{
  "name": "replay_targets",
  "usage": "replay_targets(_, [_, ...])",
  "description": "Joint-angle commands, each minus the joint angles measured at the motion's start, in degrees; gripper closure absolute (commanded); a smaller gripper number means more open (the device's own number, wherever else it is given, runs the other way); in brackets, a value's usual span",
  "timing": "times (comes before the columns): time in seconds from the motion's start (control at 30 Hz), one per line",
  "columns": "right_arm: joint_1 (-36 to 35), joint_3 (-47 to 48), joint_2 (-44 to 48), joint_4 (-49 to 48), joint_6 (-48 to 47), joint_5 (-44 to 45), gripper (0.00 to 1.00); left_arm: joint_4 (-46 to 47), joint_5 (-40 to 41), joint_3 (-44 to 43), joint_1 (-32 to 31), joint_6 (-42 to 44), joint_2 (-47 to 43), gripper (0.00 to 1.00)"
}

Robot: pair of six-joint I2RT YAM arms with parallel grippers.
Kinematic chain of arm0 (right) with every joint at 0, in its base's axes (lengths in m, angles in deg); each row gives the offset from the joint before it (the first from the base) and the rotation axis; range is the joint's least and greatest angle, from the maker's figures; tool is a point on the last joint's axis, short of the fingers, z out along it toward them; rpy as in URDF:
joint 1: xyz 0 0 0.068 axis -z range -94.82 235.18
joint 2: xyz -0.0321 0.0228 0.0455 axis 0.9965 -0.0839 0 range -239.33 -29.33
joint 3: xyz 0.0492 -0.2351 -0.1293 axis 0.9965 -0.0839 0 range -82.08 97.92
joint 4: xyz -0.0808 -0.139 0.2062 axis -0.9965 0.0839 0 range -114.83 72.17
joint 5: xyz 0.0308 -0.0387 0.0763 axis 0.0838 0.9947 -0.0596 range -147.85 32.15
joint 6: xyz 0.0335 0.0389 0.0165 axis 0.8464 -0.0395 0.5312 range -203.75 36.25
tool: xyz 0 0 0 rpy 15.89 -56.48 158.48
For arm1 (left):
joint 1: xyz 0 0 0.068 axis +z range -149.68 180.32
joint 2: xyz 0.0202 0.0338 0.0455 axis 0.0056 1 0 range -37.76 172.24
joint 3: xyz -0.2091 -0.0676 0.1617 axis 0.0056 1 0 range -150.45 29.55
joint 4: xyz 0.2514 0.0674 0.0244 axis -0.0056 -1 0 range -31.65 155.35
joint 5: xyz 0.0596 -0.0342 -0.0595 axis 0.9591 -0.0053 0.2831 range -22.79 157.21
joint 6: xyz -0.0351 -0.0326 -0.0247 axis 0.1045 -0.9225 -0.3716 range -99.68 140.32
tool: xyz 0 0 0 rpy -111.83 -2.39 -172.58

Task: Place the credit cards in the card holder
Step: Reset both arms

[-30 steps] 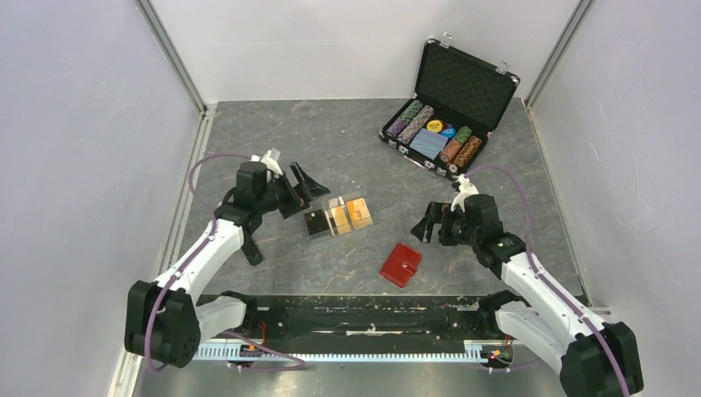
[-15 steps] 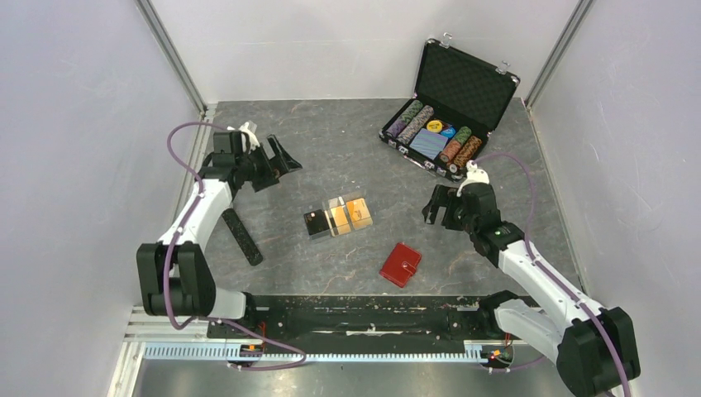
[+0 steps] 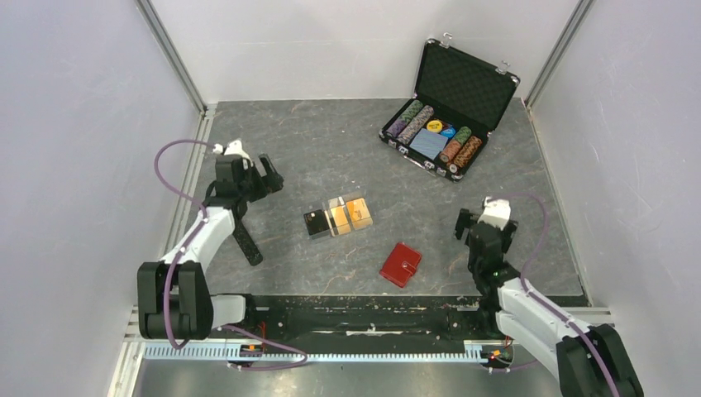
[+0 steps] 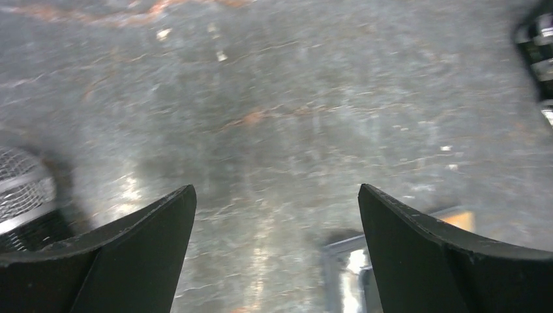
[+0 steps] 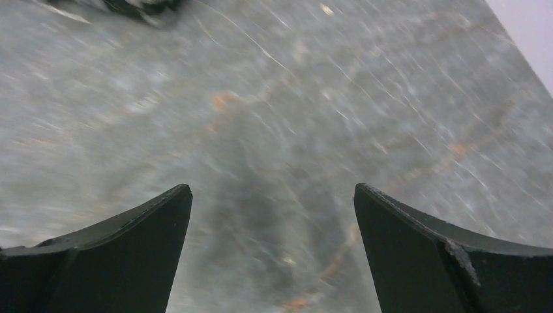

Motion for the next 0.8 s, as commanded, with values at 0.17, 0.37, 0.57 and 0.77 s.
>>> replay_targets(0.17, [2.34, -14.11, -9.33, -43.11, -19.28, 7.36, 0.02, 14.69, 15.87, 9.34, 0.00, 9.88, 1.56, 0.00])
replay_targets(0.37, [3.89, -14.63, -18.34, -54.62, -22.62, 2.55, 0.04, 32.24, 14.94, 13.84, -0.04, 18.98, 7.36, 0.00])
replay_targets(0.57, [9.15, -14.67, -23.43, -62.64, -25.97, -10.47, 0.05, 45.48, 9.16, 18.23, -0.04, 20.51, 9.81, 0.00])
replay_targets(0.77, [13.75, -12.80, -31.65, -65.83, -24.31, -18.44, 0.02, 61.87, 8.07, 27.71, 0.01, 20.78, 9.22, 0.00])
